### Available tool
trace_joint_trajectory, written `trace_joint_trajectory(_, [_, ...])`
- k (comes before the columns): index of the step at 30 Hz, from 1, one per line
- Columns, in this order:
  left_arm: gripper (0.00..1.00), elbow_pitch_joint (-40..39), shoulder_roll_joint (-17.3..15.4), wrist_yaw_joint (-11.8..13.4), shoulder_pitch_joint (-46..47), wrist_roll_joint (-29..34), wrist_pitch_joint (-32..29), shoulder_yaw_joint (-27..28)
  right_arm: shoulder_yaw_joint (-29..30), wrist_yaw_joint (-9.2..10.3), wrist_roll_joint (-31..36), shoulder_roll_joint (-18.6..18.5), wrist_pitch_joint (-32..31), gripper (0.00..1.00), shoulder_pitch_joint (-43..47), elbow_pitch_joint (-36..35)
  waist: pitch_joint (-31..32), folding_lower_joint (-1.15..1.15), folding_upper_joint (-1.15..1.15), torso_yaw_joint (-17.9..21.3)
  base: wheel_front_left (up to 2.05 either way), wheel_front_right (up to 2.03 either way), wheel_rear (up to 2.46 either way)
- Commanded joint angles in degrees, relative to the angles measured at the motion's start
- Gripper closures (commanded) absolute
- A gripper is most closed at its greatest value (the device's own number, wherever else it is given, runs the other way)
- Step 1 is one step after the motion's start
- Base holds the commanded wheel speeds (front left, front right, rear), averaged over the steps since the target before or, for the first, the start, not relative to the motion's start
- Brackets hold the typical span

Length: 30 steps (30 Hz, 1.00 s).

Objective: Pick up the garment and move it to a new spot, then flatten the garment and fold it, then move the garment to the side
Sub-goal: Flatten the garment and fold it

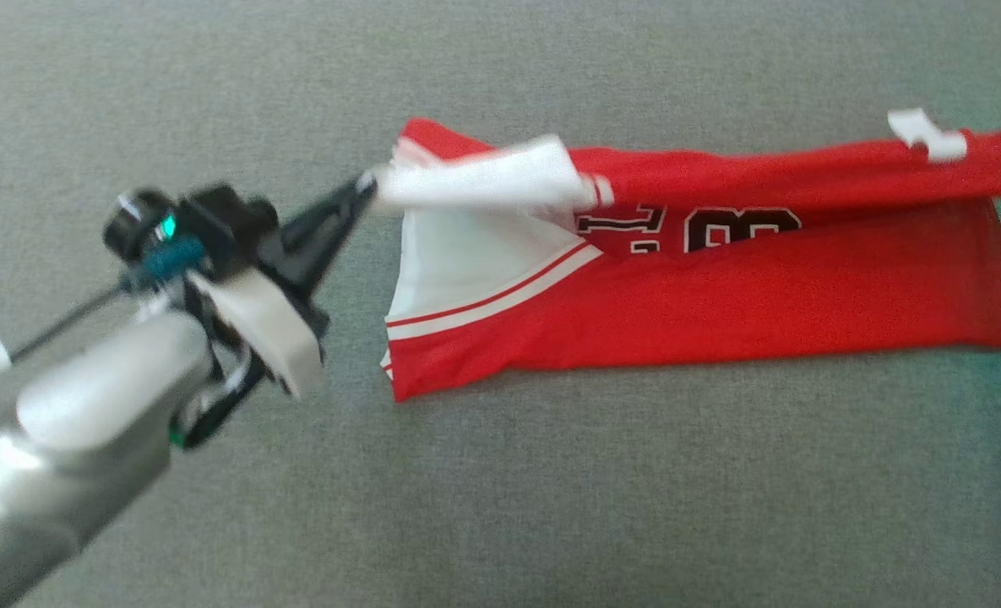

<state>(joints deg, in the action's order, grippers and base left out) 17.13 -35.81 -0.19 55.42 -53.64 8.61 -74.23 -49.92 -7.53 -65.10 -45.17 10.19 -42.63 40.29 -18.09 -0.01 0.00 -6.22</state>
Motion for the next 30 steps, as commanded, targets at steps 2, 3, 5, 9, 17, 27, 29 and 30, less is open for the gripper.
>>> trace_joint_trajectory(2, [1.0, -2.8, -3.23, 1.42, -0.11, -0.12, 0.32, 2.19, 0.3, 0.04, -0.93, -2.97, 1.24, 1.0, 3.36, -1.17, 0.57, 0.01, 0.0, -0.52, 0.0, 0.0, 0.0])
trace_joint_trajectory(3, [1.0, -3.73, -3.49, 1.99, -1.1, -0.05, 0.44, 2.1, 0.44, 0.04, -1.23, -3.17, 1.44, 1.0, 4.44, -1.42, 0.73, 0.01, 0.0, -0.63, 0.0, 0.0, 0.0])
trace_joint_trajectory(5, [1.0, -5.34, -3.93, 2.94, -3.04, -0.09, 0.66, 1.96, 0.78, 0.04, -1.68, -3.46, 1.86, 1.0, 6.46, -1.97, 1.01, 0.01, 0.0, -0.73, 0.0, 0.0, 0.0])
trace_joint_trajectory(9, [1.0, -8.12, -4.68, 4.59, -6.22, -0.34, 0.88, 1.77, 1.84, 0.04, -2.27, -3.74, 2.59, 1.0, 9.77, -2.54, 1.5, 0.01, 0.0, -0.71, 0.0, 0.0, 0.0])
trace_joint_trajectory(17, [0.0, -8.85, -2.68, 9.52, -11.95, -1.47, 3.9, 2.72, 5.88, 0.04, -1.77, -0.26, 3.79, 0.0, 12.36, -0.36, 1.31, 0.01, 0.0, -0.44, 0.0, 0.0, 0.0])
trace_joint_trajectory(27, [0.0, -9.7, 7.51, 23.53, -25.47, 8.62, 6.36, 18.67, 20.42, 0.04, 0.6, 6.87, 4.78, 0.0, 21.0, -0.38, 6.28, 0.01, 0.0, -2.0, 0.0, 0.0, 0.0])
trace_joint_trajectory(29, [0.0, -11.39, 9.72, 24.97, -29.56, 12.66, 6.37, 23.02, 23.07, 0.04, 2.48, 8.41, 4.79, 0.0, 22.89, -0.16, 7.43, 0.01, 0.0, -2.66, 0.0, 0.0, 0.0])
trace_joint_trajectory(30, [0.0, -12.2, 10.86, 25.55, -31.59, 14.69, 6.37, 24.97, 24.25, 0.04, 3.4, 9.13, 4.79, 0.0, 23.65, 0.14, 7.98, 0.01, 0.0, -3.06, 0.0, 0.0, 0.0])
